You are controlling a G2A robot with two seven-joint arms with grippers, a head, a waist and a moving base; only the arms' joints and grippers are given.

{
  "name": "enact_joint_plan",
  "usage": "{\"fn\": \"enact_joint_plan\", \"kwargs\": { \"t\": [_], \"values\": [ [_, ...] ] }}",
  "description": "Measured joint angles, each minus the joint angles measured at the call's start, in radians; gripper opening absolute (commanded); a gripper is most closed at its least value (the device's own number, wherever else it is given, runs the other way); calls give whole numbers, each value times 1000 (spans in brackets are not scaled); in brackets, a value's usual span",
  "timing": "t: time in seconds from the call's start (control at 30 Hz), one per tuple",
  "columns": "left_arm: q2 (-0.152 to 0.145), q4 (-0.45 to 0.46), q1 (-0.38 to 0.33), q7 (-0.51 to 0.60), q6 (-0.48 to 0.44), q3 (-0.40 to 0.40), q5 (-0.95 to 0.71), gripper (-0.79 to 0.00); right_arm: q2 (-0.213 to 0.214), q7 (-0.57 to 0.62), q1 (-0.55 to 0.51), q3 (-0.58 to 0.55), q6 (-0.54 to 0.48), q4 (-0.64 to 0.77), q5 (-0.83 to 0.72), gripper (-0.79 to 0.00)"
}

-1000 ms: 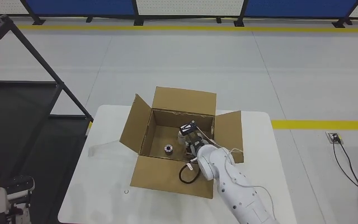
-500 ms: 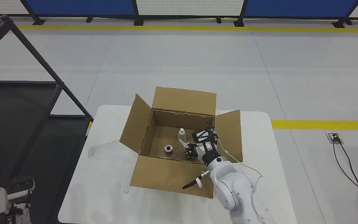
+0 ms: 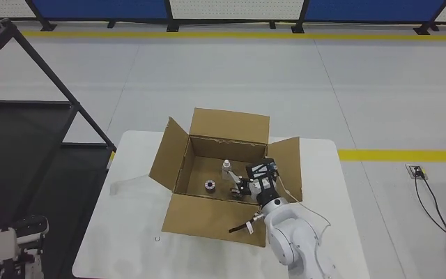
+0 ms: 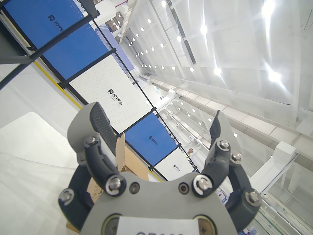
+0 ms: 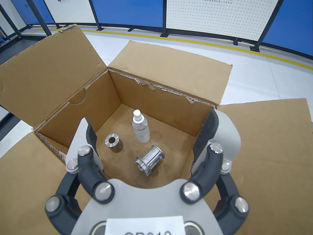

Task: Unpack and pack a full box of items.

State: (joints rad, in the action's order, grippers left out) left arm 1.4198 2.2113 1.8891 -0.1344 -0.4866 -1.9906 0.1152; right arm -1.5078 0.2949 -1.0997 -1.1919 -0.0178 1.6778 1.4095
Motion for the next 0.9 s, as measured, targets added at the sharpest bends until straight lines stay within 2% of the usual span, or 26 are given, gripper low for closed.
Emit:
{"fn": "enact_joint_plan", "kwargs": {
  "t": [0.13,0.27,0.43,0.53,0.63,0.9],
  "values": [
    [-12,5,-74,138,112,10,79,0,8,-23,-33,-60,-89,37,-122,0],
    [-22,-9,-156,223,188,30,113,0,21,-21,-88,-141,-192,89,-262,0],
    [-35,-28,-256,311,212,71,187,0,40,37,-164,-258,-345,155,-497,0],
    [-40,-37,-303,335,218,100,240,0,50,62,-200,-309,-397,175,-600,0],
    [-41,-43,-323,315,220,111,272,0,56,86,-213,-339,-379,184,-627,0],
    [-41,-42,-322,315,220,111,268,0,55,86,-213,-339,-377,184,-624,0]
  ]
}}
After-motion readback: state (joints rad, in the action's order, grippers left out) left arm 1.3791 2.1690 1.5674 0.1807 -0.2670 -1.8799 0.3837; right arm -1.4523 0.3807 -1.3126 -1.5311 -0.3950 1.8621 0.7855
